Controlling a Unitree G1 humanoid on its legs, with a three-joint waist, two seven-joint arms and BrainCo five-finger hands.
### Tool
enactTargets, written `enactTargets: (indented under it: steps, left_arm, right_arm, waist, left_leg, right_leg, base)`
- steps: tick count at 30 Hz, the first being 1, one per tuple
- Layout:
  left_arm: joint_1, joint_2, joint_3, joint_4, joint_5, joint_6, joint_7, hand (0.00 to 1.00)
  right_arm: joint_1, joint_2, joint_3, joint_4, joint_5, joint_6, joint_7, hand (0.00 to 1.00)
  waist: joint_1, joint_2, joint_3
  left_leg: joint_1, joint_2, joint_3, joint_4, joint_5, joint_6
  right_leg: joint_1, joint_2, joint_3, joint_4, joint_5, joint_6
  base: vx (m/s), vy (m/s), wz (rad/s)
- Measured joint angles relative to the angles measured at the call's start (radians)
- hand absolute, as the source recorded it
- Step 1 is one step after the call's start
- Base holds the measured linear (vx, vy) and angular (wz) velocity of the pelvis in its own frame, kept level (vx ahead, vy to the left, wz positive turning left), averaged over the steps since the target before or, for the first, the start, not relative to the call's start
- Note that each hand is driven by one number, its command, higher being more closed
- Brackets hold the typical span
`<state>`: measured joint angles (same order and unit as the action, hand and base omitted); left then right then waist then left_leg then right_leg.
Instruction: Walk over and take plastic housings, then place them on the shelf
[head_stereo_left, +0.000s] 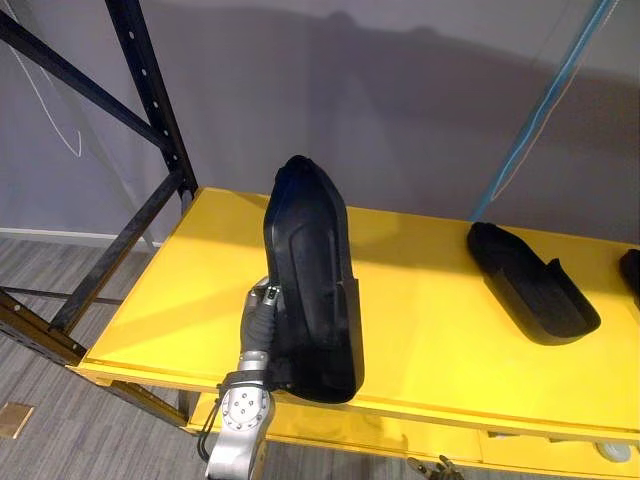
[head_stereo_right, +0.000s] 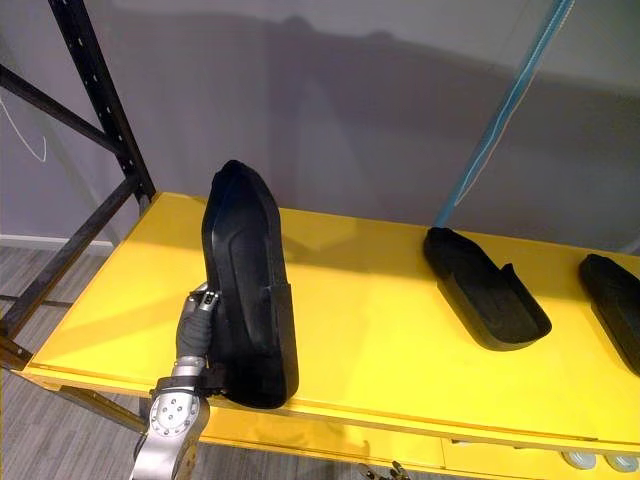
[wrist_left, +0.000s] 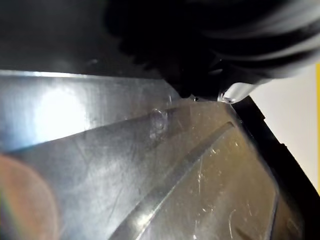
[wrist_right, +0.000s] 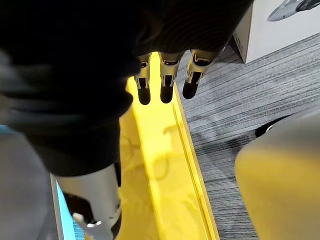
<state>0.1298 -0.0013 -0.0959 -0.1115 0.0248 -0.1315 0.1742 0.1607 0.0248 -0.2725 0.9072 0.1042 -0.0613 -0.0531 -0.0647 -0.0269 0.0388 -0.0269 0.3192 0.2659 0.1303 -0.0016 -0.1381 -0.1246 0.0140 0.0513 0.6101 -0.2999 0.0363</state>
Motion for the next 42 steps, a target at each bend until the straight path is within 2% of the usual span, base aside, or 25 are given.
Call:
enactTargets:
  steps: [1, 2, 3, 5, 6, 7, 11, 15, 19, 22, 25, 28, 31, 41, 42]
  left_arm:
    - [-0.025, -0.005, 0.039, 0.045, 0.009, 0.011, 0.007, 1.0]
    - [-0.059, 0.009, 0.048, 0.097, 0.02, 0.022, 0.016, 1.0]
    - [-0.062, 0.011, 0.047, 0.108, 0.026, 0.034, 0.015, 1.0]
    - [-0.063, 0.008, 0.042, 0.111, 0.066, 0.04, 0.016, 1.0]
    - [-0.078, 0.009, 0.046, 0.112, 0.084, 0.045, 0.017, 1.0]
    - [-0.092, 0.012, 0.049, 0.112, 0.098, 0.049, 0.018, 1.0]
    - [-0.202, 0.06, 0.071, 0.168, 0.122, 0.069, 0.021, 1.0]
    - [-0.281, 0.135, 0.105, 0.235, 0.158, 0.089, 0.041, 1.0]
    - [-0.3, 0.166, 0.109, 0.268, 0.18, 0.113, 0.054, 1.0]
    - [-0.303, 0.17, 0.109, 0.289, 0.197, 0.118, 0.059, 1.0]
    - [-0.359, 0.176, 0.109, 0.38, 0.215, 0.149, 0.058, 1.0]
    - [-0.405, 0.198, 0.11, 0.447, 0.239, 0.168, 0.057, 1.0]
    - [-0.453, 0.202, 0.112, 0.497, 0.253, 0.191, 0.056, 1.0]
    - [-0.592, 0.231, 0.171, 0.671, 0.253, 0.217, 0.057, 1.0]
    - [-0.601, 0.232, 0.187, 0.69, 0.252, 0.221, 0.057, 0.0]
  right_arm:
    - [-0.004, -0.001, 0.003, -0.019, -0.001, -0.001, -0.001, 0.0]
    - [-0.009, -0.004, -0.002, 0.001, -0.001, -0.004, -0.002, 0.0]
    - [-0.004, -0.015, -0.003, 0.009, -0.001, -0.004, -0.004, 0.0]
    - [0.007, -0.043, -0.005, 0.018, -0.001, -0.003, -0.006, 0.0]
    - [0.007, -0.054, -0.013, 0.026, -0.001, -0.003, -0.005, 0.0]
    - [0.009, -0.061, -0.023, 0.034, -0.001, -0.002, -0.005, 0.0]
    - [0.036, -0.071, -0.023, 0.052, -0.005, -0.001, -0.004, 0.0]
    - [0.035, -0.072, -0.023, 0.051, -0.015, 0.0, 0.003, 0.0]
    - [0.037, -0.072, -0.022, 0.05, -0.015, 0.001, 0.007, 0.0]
    - [0.038, -0.075, -0.021, 0.05, -0.015, 0.001, 0.01, 0.0]
    - [0.04, -0.076, -0.019, 0.05, -0.015, 0.002, 0.017, 0.0]
    - [0.043, -0.075, -0.017, 0.05, -0.016, 0.003, 0.018, 0.0]
    - [0.057, -0.076, -0.016, 0.051, -0.016, 0.005, 0.024, 0.0]
    - [0.066, -0.091, 0.019, 0.051, -0.016, 0.005, 0.037, 0.0]
    - [0.067, -0.091, 0.021, 0.051, -0.016, 0.005, 0.037, 0.0]
  waist:
    - [-0.009, -0.006, -0.011]
    - [-0.028, -0.005, 0.002]
    - [-0.033, -0.002, -0.005]
    - [-0.035, 0.02, -0.007]
    - [-0.036, 0.039, -0.007]
    - [-0.036, 0.045, -0.006]
    - [-0.049, 0.046, -0.006]
    - [-0.066, 0.047, -0.005]
    - [-0.069, 0.048, -0.004]
    - [-0.068, 0.05, -0.003]
    - [-0.071, 0.051, -0.002]
    - [-0.09, 0.051, -0.001]
    - [-0.091, 0.05, 0.0]
    - [-0.096, 0.044, 0.032]
    - [-0.103, 0.043, 0.035]
  left_leg:
    - [0.022, -0.001, 0.004, -0.037, 0.023, -0.004]
    - [0.047, -0.009, -0.008, -0.06, 0.027, 0.003]
    - [0.052, -0.021, -0.02, -0.067, 0.025, 0.004]
    - [0.068, -0.044, -0.024, -0.097, 0.02, 0.01]
    - [0.076, -0.055, -0.024, -0.115, 0.022, 0.013]
    - [0.083, -0.061, -0.023, -0.123, 0.022, 0.013]
    - [0.087, -0.095, -0.021, -0.137, 0.02, 0.014]
    - [0.087, -0.121, 0.005, -0.157, 0.019, 0.014]
    - [0.087, -0.14, 0.016, -0.158, 0.019, 0.013]
    - [0.089, -0.14, 0.027, -0.159, 0.019, 0.013]
    - [0.089, -0.14, 0.035, -0.163, 0.02, 0.012]
    - [0.09, -0.14, 0.036, -0.17, 0.021, 0.009]
    - [0.094, -0.141, 0.039, -0.178, 0.022, 0.008]
    - [0.107, -0.141, 0.046, -0.186, 0.021, 0.008]
    - [0.107, -0.141, 0.046, -0.186, 0.021, 0.007]
  right_leg:
    - [0.027, 0.001, 0.001, -0.28, 0.06, -0.016]
    - [0.042, -0.01, -0.009, -0.309, 0.119, 0.001]
    - [0.051, -0.015, -0.009, -0.326, 0.119, 0.001]
    - [0.047, -0.016, 0.005, -0.343, 0.122, -0.001]
    - [0.04, -0.012, 0.015, -0.341, 0.122, -0.001]
    - [0.036, -0.014, 0.022, -0.341, 0.124, 0.001]
    - [0.05, -0.047, 0.031, -0.38, 0.151, 0.025]
    - [0.079, -0.073, 0.053, -0.496, 0.229, 0.045]
    - [0.109, -0.096, 0.061, -0.575, 0.279, 0.053]
    - [0.115, -0.097, 0.069, -0.599, 0.294, 0.05]
    - [0.114, -0.097, 0.074, -0.623, 0.311, 0.051]
    - [0.113, -0.097, 0.076, -0.623, 0.312, 0.051]
    - [0.116, -0.096, 0.076, -0.632, 0.315, 0.053]
    - [0.121, -0.095, 0.076, -0.637, 0.315, 0.052]
    - [0.121, -0.095, 0.076, -0.637, 0.315, 0.052]
  base:
    - [-0.01, -0.255, -0.01]
    - [0.03, -0.222, 0.2]
    - [0.08, -0.158, 0.18]
    - [0.05, 0.011, -0.14]
    - [0.04, 0.021, -0.27]
    - [0.02, 0.046, -0.24]
    - [-0.01, 0.119, -0.05]
    - [-0.07, 0.16, -0.16]
    - [-0.09, 0.098, -0.07]
    - [-0.06, 0.029, -0.1]
    - [-0.04, 0.012, -0.09]
    - [0.01, 0.001, -0.04]
    - [0.04, 0.002, -0.03]
    - [0.02, -0.001, -0.02]
    - [0.0, 0.0, 0.0]
